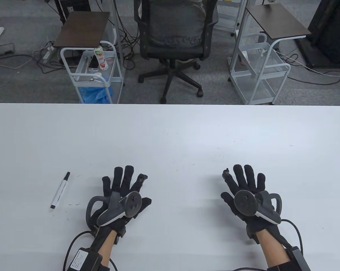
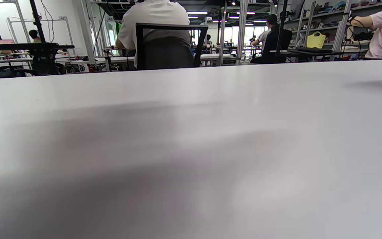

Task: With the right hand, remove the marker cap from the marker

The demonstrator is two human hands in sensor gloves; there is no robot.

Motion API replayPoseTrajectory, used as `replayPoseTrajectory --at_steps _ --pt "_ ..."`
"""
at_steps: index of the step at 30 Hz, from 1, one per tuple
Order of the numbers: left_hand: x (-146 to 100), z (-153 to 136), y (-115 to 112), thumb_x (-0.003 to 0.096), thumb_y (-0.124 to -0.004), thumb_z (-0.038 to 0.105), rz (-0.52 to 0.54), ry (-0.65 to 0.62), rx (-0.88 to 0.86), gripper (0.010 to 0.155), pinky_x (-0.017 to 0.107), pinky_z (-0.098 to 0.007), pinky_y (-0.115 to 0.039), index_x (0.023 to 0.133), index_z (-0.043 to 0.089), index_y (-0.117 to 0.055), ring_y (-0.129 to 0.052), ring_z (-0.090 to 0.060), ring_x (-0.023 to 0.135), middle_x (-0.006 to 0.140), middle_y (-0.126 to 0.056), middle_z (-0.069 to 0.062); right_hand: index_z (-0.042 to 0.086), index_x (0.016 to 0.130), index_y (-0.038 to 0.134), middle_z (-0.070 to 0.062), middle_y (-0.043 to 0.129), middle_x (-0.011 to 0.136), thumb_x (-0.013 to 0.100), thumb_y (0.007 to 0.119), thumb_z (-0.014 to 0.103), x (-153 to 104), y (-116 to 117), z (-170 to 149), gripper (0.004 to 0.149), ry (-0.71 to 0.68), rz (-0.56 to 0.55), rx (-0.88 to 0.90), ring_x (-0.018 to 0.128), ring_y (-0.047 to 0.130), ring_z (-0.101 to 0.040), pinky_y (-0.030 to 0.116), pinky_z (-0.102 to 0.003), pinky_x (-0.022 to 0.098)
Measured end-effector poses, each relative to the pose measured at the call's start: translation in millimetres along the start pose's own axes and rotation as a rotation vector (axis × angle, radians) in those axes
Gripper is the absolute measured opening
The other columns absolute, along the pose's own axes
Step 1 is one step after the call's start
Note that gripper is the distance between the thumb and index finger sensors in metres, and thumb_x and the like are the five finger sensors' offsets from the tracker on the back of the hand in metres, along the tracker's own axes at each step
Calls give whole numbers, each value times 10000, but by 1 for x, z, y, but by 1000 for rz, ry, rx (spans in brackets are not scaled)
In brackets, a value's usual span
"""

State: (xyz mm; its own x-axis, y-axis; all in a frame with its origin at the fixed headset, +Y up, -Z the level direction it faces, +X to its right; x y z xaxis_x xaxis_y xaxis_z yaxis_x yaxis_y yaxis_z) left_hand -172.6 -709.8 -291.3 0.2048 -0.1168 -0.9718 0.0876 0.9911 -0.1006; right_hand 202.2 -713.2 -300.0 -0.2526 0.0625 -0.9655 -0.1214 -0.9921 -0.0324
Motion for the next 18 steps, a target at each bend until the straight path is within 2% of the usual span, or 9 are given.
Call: replayPoseTrajectory --at_steps 8,13,18 --pt "0 -26 23 465 -426 741 52 98 -88 840 858 -662 -164 1205 418 -192 -74 -388 1197 1306 -54 -59 245 1210 315 -207 155 1267 586 517 537 -1 -6 1 718 -12 -21 37 1096 95 -470 89 -675 715" --pt "-1 -59 44 486 -491 721 112 234 -123 841 857 -666 -162 1216 395 -229 -88 -395 1200 1313 -80 -64 244 1210 317 -209 156 1269 586 517 538 -1 -6 1 718 -17 -24 45 1096 96 -471 92 -676 715" --pt "2 -105 58 498 -546 692 95 367 -178 846 860 -665 -178 1217 365 -240 -133 -403 1196 1312 -99 -73 243 1211 321 -211 161 1268 586 518 537 -1 -5 0 718 -17 -20 56 1097 100 -471 93 -678 715"
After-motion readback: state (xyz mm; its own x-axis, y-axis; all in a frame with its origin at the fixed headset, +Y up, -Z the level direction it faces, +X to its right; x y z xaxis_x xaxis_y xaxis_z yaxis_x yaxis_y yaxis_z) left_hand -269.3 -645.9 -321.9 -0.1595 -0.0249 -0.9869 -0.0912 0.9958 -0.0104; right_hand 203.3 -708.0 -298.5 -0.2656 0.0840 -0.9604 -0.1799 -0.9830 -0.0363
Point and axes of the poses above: the tracker on the back of each hand, its own z axis roughly to the thumb side, its own x axis roughly from the wrist to the fingertips, y = z × x, the point moved 1 cm from there along x, roughly from the wrist to the fingertips
